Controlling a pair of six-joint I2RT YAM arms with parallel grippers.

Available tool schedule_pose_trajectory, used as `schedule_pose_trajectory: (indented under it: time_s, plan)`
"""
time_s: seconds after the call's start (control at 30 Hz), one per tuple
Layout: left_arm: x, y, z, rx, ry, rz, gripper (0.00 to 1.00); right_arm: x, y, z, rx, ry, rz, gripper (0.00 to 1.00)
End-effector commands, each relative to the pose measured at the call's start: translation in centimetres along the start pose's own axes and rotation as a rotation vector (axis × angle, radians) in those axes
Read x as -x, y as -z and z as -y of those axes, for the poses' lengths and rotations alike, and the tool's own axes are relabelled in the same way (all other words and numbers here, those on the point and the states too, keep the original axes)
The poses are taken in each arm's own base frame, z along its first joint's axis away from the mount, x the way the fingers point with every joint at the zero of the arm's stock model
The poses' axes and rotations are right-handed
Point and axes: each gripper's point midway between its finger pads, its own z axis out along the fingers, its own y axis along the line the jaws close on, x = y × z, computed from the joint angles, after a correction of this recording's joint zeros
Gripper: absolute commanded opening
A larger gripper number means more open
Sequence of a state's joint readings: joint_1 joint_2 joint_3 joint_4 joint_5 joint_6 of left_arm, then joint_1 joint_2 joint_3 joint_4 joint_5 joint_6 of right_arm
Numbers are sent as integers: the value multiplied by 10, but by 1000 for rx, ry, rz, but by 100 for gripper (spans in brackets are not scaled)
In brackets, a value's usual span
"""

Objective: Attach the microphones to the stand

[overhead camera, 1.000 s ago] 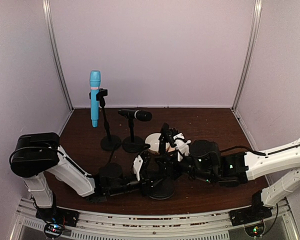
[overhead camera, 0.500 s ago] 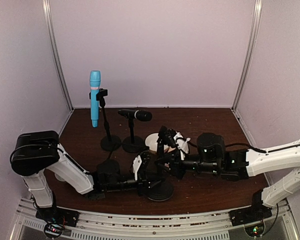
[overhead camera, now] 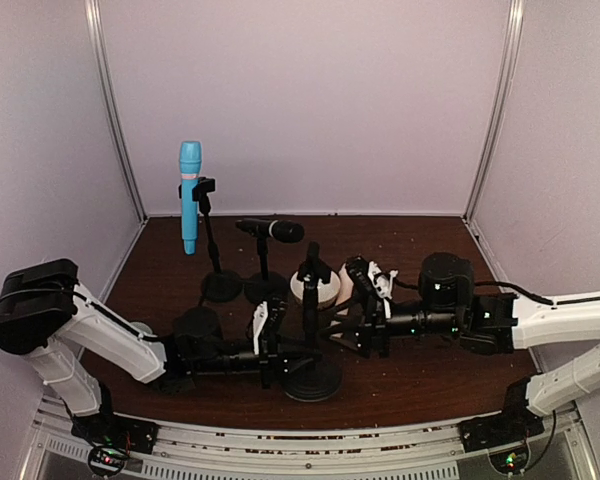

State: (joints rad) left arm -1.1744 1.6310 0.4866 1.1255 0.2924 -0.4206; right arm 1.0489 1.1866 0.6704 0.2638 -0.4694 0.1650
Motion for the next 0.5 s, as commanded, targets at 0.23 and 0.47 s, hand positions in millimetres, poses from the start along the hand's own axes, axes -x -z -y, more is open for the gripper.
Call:
schedule_pose_trajectory:
  time_s: [0.23,0.47]
  plan:
    - [61,1,-31,351,-49,163,0,22,-1,25,-429,-154,34,60]
    - [60,-5,-24,359,-71,143,0,30,-16,31,-493,-137,37,59]
